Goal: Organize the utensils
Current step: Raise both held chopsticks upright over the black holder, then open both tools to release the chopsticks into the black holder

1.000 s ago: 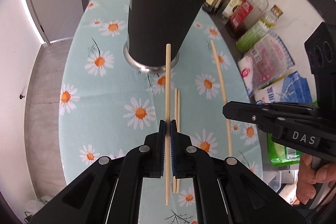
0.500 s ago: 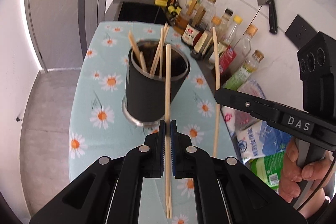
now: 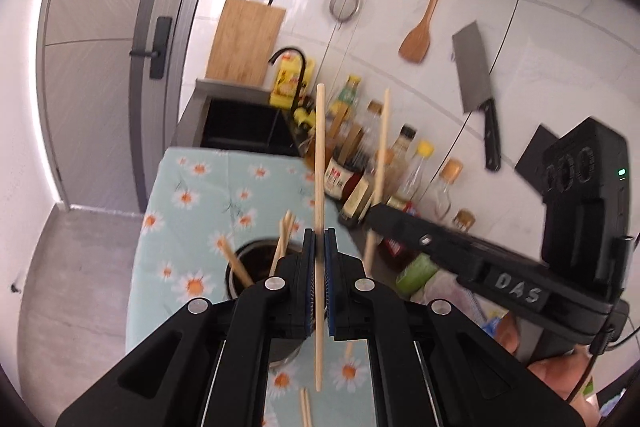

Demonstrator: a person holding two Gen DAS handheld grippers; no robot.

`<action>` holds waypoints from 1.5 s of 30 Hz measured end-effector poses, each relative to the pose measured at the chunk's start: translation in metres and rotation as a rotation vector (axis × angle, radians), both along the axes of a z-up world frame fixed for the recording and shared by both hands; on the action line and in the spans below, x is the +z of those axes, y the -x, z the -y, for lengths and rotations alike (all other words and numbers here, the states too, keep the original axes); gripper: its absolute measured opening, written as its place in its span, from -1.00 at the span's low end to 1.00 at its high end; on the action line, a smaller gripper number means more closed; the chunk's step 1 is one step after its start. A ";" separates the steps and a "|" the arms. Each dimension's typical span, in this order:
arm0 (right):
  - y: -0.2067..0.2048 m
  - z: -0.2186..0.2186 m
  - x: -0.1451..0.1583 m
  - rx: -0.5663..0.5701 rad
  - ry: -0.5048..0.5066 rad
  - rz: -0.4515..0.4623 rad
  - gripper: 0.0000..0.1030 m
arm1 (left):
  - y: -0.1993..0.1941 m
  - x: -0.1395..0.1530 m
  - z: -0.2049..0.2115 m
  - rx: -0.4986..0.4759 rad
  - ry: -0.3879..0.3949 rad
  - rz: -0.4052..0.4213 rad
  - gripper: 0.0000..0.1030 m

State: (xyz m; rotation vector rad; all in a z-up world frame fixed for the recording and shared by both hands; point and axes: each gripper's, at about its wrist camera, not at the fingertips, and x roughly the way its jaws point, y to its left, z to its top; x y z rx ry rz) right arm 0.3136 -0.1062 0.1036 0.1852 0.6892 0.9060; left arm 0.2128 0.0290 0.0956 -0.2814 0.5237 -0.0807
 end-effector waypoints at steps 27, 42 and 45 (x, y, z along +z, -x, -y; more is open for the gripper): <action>-0.030 -0.012 0.002 -0.078 -0.033 0.036 -0.47 | -0.020 -0.010 -0.038 0.071 0.026 0.154 -0.73; 0.008 0.019 0.016 -0.046 -0.074 -0.014 -0.44 | 0.023 0.003 -0.020 0.069 -0.014 0.127 -0.73; 0.019 0.025 0.012 -0.020 -0.068 -0.048 -0.33 | 0.036 0.002 -0.014 0.062 -0.032 0.106 -0.73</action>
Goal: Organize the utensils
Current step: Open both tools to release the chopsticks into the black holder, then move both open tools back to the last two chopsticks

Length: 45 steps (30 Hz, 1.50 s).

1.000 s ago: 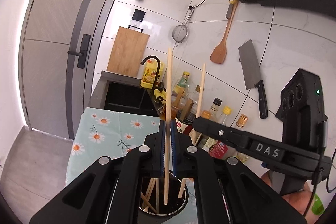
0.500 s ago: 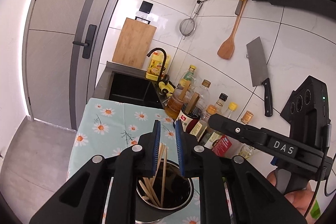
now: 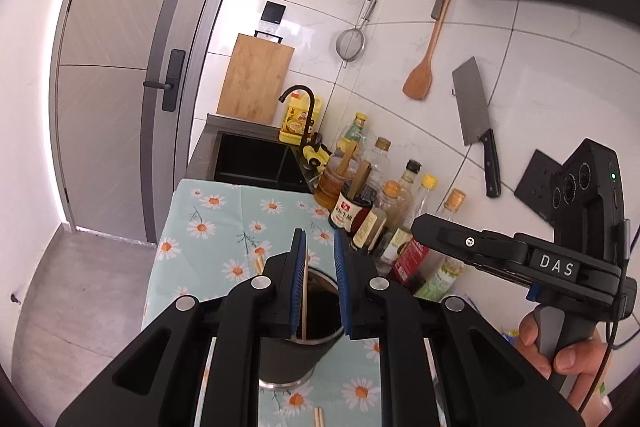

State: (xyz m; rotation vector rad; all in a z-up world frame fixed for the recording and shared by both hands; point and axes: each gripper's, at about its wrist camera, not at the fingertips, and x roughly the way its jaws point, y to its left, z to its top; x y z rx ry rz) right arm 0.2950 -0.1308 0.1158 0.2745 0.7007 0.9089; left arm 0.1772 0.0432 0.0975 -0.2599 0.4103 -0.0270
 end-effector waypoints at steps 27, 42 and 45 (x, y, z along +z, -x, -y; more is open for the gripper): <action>0.051 0.019 -0.119 -0.027 0.249 -0.371 -0.33 | 0.052 -0.086 0.017 -0.148 -0.028 -0.371 -0.44; 0.056 -0.007 -0.210 -0.087 0.463 -0.759 -0.33 | 0.048 -0.158 0.002 -0.308 0.036 -0.693 -0.31; 0.058 -0.015 -0.221 -0.097 0.513 -0.774 -0.34 | 0.048 -0.165 -0.001 -0.324 0.035 -0.710 -0.31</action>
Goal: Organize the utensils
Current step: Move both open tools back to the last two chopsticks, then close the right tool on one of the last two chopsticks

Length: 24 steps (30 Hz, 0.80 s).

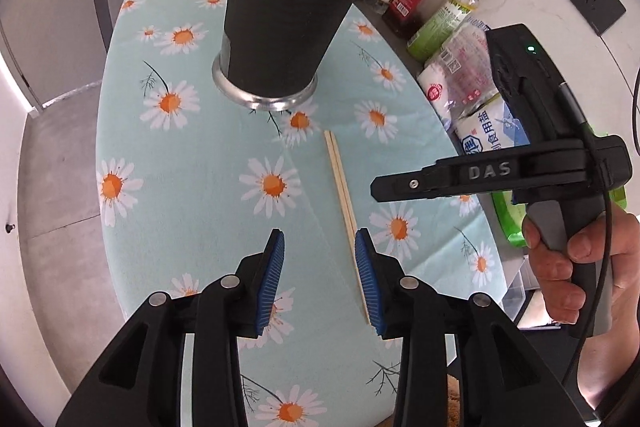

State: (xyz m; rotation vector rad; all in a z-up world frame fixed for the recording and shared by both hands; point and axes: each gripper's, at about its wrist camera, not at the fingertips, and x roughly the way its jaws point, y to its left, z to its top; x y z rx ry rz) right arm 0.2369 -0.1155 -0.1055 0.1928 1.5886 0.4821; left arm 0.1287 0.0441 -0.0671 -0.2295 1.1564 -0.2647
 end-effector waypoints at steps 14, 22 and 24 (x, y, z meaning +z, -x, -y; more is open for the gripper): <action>0.000 -0.029 -0.030 -0.024 0.173 0.000 -0.69 | 0.000 -0.019 -0.022 -0.033 0.056 -0.033 -0.31; 0.005 -0.050 -0.034 -0.018 0.237 0.021 -0.74 | 0.004 -0.024 -0.026 -0.076 0.067 -0.040 -0.31; 0.007 -0.057 -0.036 -0.016 0.263 0.028 -0.74 | 0.003 -0.026 -0.026 -0.081 0.069 -0.047 -0.31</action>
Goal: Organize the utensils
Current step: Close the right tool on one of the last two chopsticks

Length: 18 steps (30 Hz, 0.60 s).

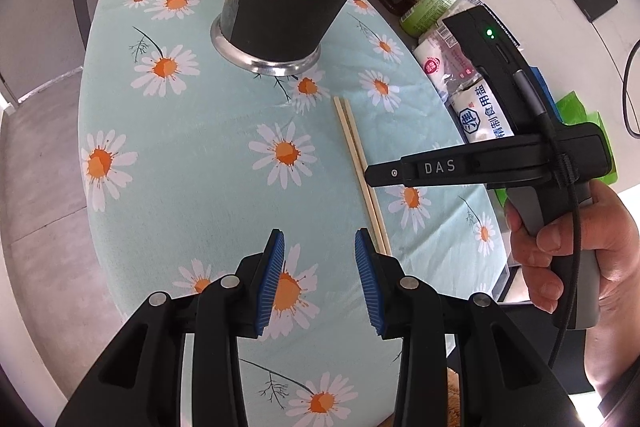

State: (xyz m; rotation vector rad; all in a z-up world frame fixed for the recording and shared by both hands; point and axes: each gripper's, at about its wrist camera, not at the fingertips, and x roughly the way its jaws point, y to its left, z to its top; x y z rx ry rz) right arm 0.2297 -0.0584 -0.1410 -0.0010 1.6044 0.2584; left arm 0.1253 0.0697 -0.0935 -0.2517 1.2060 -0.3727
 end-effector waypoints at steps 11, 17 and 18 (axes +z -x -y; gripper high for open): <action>0.012 -0.048 -0.003 0.010 0.187 0.023 -0.75 | -0.003 -0.003 -0.008 0.022 0.017 -0.011 -0.31; 0.013 -0.053 -0.003 -0.002 0.183 0.022 -0.88 | 0.000 -0.005 -0.009 0.038 0.026 -0.028 -0.31; 0.012 -0.052 -0.003 -0.001 0.180 0.021 -0.89 | -0.001 -0.006 -0.008 0.038 0.022 -0.028 -0.31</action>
